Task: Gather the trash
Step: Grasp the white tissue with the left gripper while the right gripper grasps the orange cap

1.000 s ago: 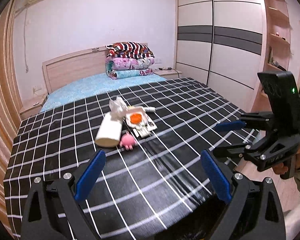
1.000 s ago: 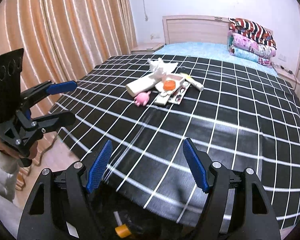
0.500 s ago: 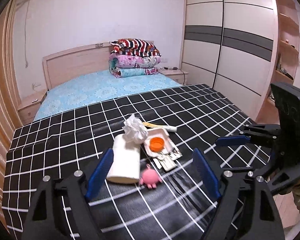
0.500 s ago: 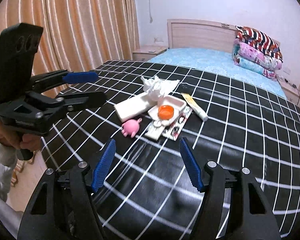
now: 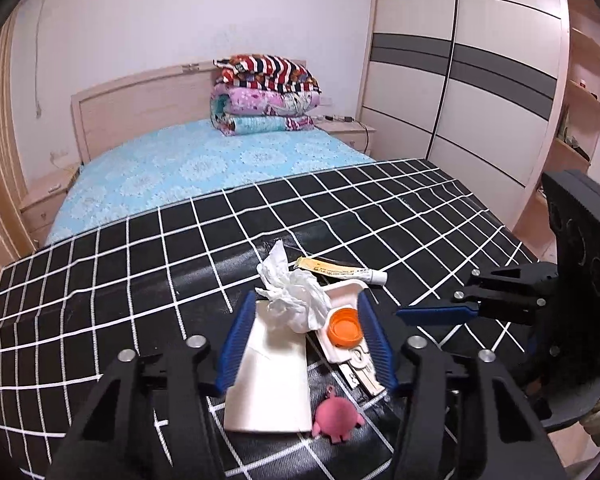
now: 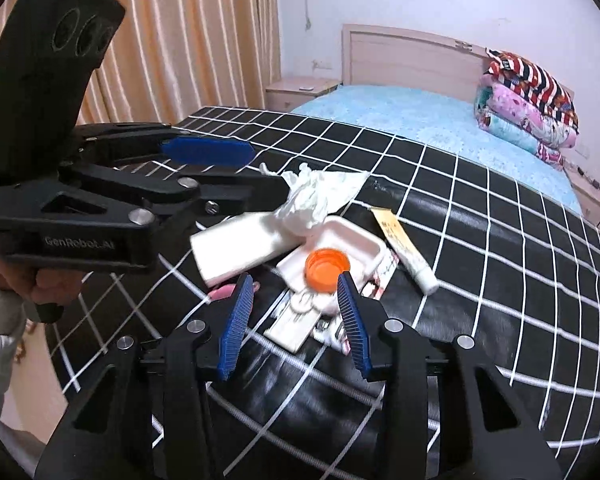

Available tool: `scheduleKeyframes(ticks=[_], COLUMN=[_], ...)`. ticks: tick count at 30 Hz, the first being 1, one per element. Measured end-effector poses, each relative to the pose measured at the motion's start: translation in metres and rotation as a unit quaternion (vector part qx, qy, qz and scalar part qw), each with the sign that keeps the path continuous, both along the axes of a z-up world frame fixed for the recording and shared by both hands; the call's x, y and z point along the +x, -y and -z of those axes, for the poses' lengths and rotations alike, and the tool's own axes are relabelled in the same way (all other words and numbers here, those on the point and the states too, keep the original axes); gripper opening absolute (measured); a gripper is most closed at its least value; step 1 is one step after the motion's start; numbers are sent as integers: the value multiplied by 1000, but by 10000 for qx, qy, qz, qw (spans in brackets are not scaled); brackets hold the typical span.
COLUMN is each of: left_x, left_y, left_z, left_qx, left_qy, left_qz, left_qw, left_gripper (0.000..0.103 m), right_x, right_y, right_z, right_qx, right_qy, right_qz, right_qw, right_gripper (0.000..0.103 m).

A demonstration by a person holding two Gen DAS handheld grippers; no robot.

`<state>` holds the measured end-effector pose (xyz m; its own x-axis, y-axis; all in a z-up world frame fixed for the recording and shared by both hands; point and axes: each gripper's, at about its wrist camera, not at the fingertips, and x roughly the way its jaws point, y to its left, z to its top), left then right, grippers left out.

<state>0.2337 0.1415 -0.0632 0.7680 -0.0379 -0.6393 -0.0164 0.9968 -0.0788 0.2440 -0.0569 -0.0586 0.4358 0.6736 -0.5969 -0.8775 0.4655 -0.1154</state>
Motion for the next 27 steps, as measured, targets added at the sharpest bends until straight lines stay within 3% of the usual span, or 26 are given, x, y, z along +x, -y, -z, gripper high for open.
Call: scheduleKeyframes(ticks=[3, 12, 16, 19, 27], left_x=[8, 20, 23, 23, 10], left_y=[-7, -18, -22, -22, -22], left_z=[6, 18, 22, 22, 12], left_qx=[-113, -463, -555, -555, -472], left_qy=[-53, -166, -240, -244, -116], left_qz=[-25, -19, -95, -114, -222], left_qw=[9999, 9988, 9981, 9981, 9986], left_gripper=[49, 32, 16, 9, 6], right_x=[4, 16, 18, 16, 8], right_y=[-10, -15, -17, -17, -14], right_z=[-1, 11, 13, 14, 11], right_qx=[-157, -314, -374, -412, -357], right_qy=[181, 75, 95, 150, 177], right_qz=[14, 150, 213, 248, 231], right_qw=[9997, 9994, 9990, 9987, 9989], right_gripper=[44, 38, 30, 30, 30])
